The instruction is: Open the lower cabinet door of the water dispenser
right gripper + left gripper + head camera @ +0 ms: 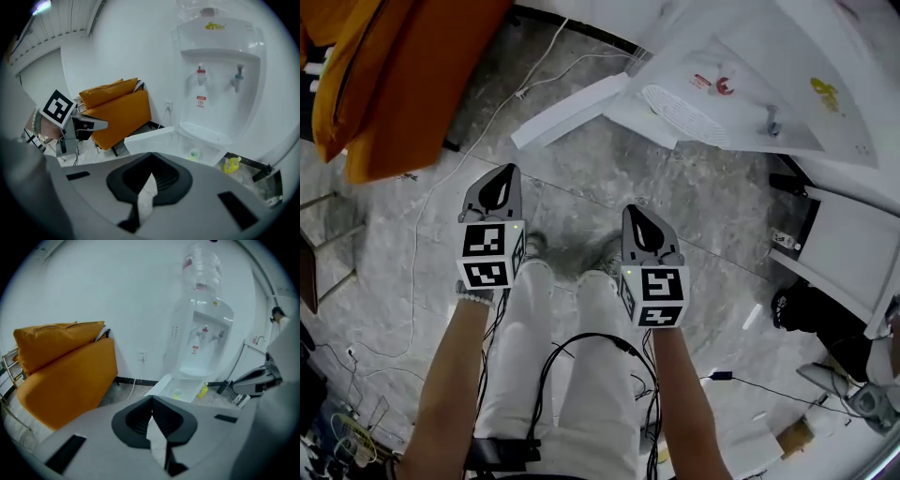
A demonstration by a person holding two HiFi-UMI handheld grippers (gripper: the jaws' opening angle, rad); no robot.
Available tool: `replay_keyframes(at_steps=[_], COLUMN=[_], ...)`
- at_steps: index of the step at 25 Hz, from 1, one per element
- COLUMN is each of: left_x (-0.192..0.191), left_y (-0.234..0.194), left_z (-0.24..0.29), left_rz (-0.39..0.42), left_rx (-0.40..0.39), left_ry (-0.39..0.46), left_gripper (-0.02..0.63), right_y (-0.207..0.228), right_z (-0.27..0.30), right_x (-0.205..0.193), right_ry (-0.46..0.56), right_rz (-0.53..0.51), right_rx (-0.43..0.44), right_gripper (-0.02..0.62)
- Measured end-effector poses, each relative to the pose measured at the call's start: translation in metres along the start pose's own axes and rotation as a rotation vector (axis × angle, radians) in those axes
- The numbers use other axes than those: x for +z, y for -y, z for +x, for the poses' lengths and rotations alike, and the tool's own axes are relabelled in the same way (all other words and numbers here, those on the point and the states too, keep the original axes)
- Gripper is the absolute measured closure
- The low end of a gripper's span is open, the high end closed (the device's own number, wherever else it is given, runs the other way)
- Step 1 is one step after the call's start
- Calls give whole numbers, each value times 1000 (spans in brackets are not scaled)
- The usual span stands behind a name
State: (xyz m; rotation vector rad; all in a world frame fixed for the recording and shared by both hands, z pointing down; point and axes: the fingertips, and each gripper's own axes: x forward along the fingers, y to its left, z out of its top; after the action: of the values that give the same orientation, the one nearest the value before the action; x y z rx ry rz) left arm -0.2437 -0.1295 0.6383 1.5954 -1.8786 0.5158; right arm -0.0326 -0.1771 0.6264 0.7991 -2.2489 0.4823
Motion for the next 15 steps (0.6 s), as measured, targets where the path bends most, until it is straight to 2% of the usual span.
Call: replay_keyframes(at_steps=[4, 7, 10, 15], left_x=[38, 75, 100, 151], left_y=[21, 42, 60, 84], left_z=[-34, -57, -88, -130], left_rz=[42, 111, 154, 205], left_rx=[-60, -108, -154, -233], left_ry=[42, 84, 89, 143], left_gripper=[594, 594, 592, 594], right_y=[-8, -9, -15, -14], right_z=[-28, -50, -79, -119], right_x=[31, 57, 80, 131], right_ry=[42, 77, 103, 186], right_rz=[14, 19, 9, -9], right_rx=[6, 4, 6, -24], right_gripper=[591, 591, 591, 591])
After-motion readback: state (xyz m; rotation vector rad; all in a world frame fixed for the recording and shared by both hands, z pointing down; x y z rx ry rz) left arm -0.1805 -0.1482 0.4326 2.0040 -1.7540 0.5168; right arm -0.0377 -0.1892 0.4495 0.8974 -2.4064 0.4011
